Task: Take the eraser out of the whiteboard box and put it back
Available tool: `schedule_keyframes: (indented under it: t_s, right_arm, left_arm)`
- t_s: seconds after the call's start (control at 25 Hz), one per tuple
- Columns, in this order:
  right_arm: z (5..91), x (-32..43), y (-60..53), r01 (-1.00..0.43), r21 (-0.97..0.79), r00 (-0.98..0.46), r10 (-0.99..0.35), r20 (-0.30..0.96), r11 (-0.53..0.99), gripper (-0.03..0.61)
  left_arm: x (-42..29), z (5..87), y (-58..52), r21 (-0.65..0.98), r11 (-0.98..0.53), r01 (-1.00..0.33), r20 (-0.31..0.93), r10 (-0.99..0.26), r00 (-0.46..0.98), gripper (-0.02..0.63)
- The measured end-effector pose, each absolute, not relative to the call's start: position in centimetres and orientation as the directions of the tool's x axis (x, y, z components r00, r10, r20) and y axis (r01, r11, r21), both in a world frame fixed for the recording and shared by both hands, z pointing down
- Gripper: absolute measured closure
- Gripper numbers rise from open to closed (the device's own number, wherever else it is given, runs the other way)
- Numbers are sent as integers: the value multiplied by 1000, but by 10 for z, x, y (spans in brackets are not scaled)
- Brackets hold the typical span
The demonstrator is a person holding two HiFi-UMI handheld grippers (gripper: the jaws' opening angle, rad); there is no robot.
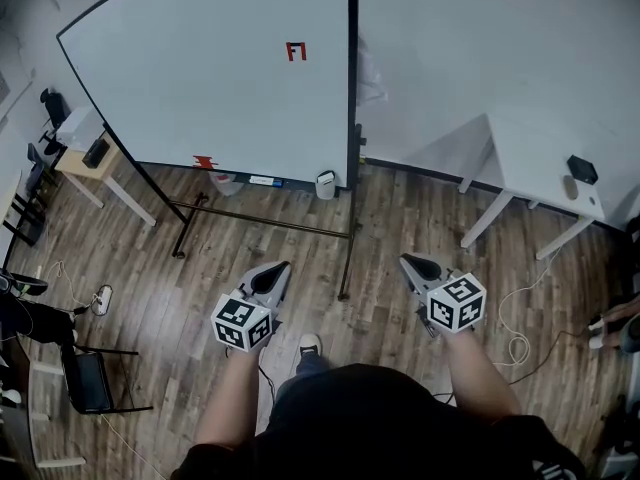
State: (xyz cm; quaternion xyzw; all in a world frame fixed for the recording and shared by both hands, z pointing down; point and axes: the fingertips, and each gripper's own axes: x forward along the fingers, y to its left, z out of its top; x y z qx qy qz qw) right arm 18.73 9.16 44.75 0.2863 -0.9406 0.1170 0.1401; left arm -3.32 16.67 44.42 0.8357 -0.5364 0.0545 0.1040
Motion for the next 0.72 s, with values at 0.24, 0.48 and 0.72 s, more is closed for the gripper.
schedule_keyframes:
  t_s: [0.24,0.48,0.72]
  right_arm:
    - [460,170,68,-588,-152,-784,-513,349,795,565]
    - [470,153,44,-598,-164,-775,-515,366,784,561]
    - [479,138,23,-603,-168,-768,-511,385,780,558]
  left_arm:
    - [-51,452,139,125,-420,-899,212,-874,437,601]
    - [-64,461,113,137,-442,-886,234,-855,463,601]
    - [-76,470,88,150,-454,-878,247,-843,478,601]
